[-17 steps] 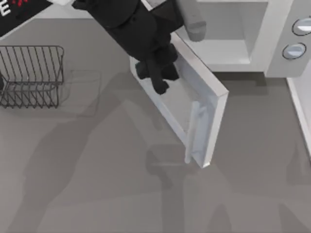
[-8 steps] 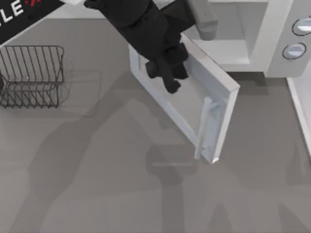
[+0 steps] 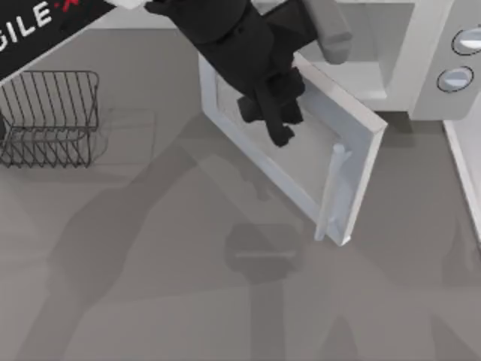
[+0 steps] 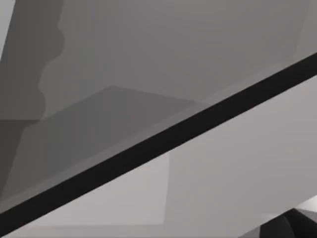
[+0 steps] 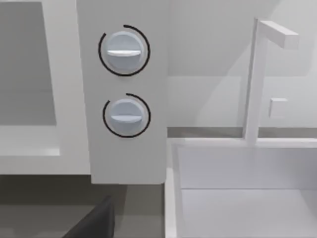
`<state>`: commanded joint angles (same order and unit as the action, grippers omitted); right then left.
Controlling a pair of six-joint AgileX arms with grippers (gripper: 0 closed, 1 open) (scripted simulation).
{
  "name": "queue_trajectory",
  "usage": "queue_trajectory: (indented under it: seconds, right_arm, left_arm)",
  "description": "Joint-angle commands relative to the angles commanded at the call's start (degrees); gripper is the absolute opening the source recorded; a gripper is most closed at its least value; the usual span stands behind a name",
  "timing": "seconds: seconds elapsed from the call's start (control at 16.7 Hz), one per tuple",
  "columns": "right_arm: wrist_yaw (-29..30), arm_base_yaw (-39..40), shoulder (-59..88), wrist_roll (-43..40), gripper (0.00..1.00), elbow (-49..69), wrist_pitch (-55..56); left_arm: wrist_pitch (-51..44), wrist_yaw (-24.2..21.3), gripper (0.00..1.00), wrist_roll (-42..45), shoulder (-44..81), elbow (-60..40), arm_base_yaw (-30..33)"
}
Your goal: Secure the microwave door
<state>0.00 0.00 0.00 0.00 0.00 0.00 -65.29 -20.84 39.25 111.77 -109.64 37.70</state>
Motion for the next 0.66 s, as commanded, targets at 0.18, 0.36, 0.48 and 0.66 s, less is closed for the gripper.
queue_trajectory:
  seconds: [0.18, 0.36, 0.48, 0.66]
  right_arm:
    - [0.0, 0.0, 0.0, 0.0, 1.00, 0.0, 0.0]
    - [0.0, 0.0, 0.0, 0.0, 1.00, 0.0, 0.0]
    - [0.0, 0.0, 0.0, 0.0, 1.00, 0.0, 0.0]
    - [0.0, 0.0, 0.0, 0.0, 1.00, 0.0, 0.0]
  left_arm:
    - [-1.6, -1.2, 0.00, -0.1, 2.1, -0.1, 2.1]
    - [-2.5, -1.4, 0.00, -1.1, 4.0, -0.7, 3.1]
    - [-1.9, -0.4, 0.00, -1.7, 3.8, -1.9, 2.6]
    - [-0.2, 1.1, 0.00, -2.3, 2.5, -3.8, 1.6]
